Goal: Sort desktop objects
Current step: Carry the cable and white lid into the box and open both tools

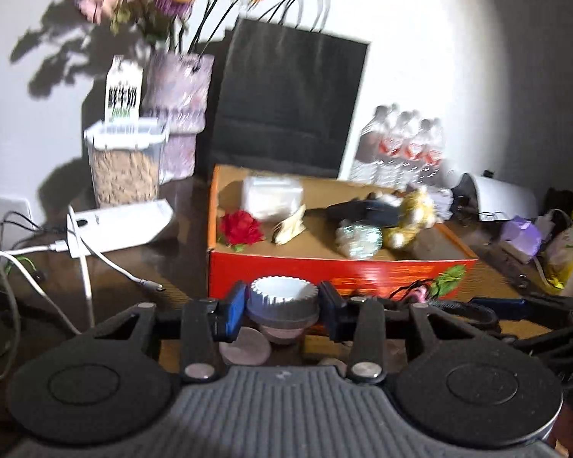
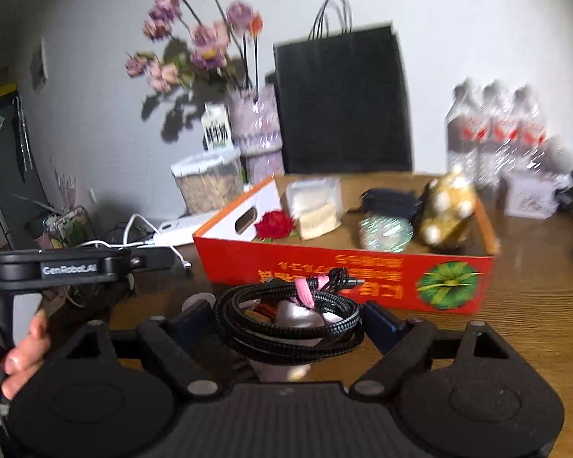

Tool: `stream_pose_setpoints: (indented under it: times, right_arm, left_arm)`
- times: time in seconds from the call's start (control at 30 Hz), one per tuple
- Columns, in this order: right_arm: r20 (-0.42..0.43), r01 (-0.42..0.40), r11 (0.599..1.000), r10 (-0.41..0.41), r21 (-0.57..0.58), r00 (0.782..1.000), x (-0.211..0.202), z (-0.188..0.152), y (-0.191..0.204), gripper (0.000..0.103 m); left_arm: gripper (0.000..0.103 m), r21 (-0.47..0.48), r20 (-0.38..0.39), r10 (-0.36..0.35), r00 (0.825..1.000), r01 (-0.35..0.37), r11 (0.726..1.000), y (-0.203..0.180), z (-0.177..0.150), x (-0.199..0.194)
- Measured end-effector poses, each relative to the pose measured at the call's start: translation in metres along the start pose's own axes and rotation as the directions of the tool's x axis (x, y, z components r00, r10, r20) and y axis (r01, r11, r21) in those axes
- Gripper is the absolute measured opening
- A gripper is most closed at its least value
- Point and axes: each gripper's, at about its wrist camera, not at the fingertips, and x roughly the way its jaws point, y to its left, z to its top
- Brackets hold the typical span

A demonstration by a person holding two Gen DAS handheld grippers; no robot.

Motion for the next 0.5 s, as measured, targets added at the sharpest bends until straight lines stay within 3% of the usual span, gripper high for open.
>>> stream_pose_setpoints:
  times: [0.13, 0.33, 0.5]
  right_arm:
    - [0.037, 0.065, 0.995, -0.063, -0.072, 0.997, -0.042, -0.031, 0.000, 0.085]
    - [-0.048, 0.098, 0.989, -0.104, -0.110, 0.993, -0.057, -0.076, -0.007, 0.086]
    - [-0.130, 0.119, 0.987, -0.132, -0.105, 0.983, -0.058, -0.094, -0.012, 0.087]
  left_arm:
    - [0.041, 0.034, -0.006, 0.018, 1.000, -0.017, 0.999, -0.021, -0.021, -0.025]
    - [0.041, 0.030, -0.085, -0.031, 0.996, 0.034, 0.999, -0.050, -0.075, -0.044]
    - [0.041, 0.071, -0.144, 0.004, 0.990, 0.006, 0.997, -0.059, -0.101, -0.045]
